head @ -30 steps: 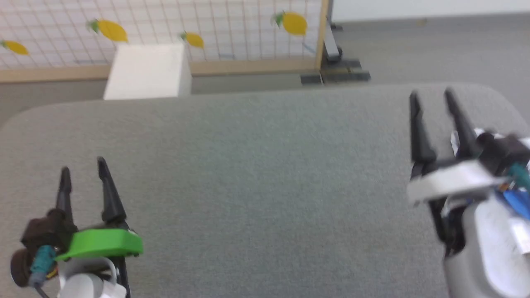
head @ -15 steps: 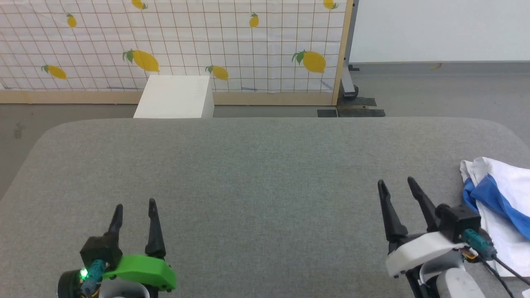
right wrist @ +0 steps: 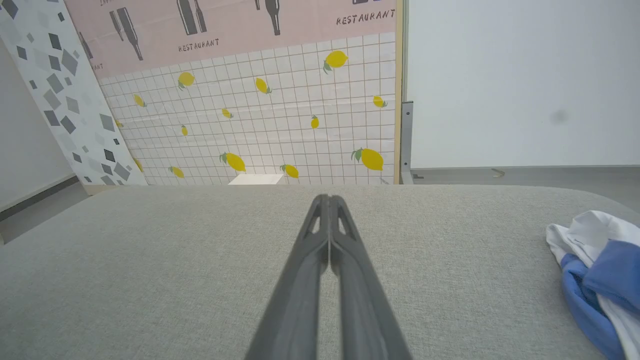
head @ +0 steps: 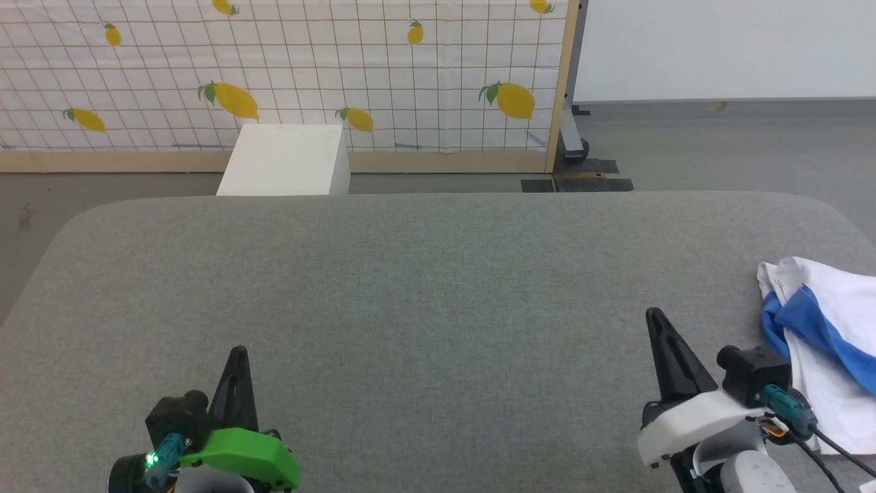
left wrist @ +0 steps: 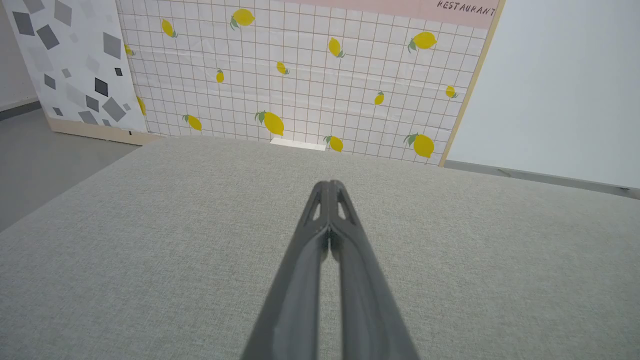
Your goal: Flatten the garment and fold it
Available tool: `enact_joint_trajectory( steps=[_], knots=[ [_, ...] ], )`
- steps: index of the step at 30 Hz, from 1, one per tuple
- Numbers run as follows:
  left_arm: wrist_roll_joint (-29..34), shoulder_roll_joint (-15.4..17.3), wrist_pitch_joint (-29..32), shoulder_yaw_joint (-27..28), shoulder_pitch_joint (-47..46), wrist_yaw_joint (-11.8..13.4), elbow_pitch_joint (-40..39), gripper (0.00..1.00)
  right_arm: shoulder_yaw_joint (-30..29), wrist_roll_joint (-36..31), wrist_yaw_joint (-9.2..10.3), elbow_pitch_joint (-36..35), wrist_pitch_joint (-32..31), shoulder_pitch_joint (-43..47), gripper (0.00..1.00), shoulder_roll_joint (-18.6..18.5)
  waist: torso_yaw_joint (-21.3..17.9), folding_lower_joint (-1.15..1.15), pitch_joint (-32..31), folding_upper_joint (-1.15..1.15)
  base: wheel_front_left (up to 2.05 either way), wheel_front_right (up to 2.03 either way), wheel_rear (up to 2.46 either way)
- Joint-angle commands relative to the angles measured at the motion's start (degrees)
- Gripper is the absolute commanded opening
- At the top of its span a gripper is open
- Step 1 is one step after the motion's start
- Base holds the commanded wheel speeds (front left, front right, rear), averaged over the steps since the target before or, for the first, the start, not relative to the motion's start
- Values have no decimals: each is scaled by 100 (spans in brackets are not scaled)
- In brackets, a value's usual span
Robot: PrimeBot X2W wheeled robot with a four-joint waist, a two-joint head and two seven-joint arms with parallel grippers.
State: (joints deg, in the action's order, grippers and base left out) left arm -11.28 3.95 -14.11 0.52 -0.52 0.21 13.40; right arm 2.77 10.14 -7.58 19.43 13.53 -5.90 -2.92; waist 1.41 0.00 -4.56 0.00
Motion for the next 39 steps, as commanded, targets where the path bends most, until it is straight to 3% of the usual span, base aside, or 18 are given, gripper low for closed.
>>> enact_joint_trajectory(
  steps=[1,39],
  knots=[
    [43,-4,43,-3,2,-1,-39,0,-11,-32,0,-54,-42,23,0,0,-1,0,7,0,0,0,0],
    [390,-37,481,-19,18,-7,-455,0,-96,-346,3,-658,-461,204,0,1,-46,0,150,0,0,0,0]
  ],
)
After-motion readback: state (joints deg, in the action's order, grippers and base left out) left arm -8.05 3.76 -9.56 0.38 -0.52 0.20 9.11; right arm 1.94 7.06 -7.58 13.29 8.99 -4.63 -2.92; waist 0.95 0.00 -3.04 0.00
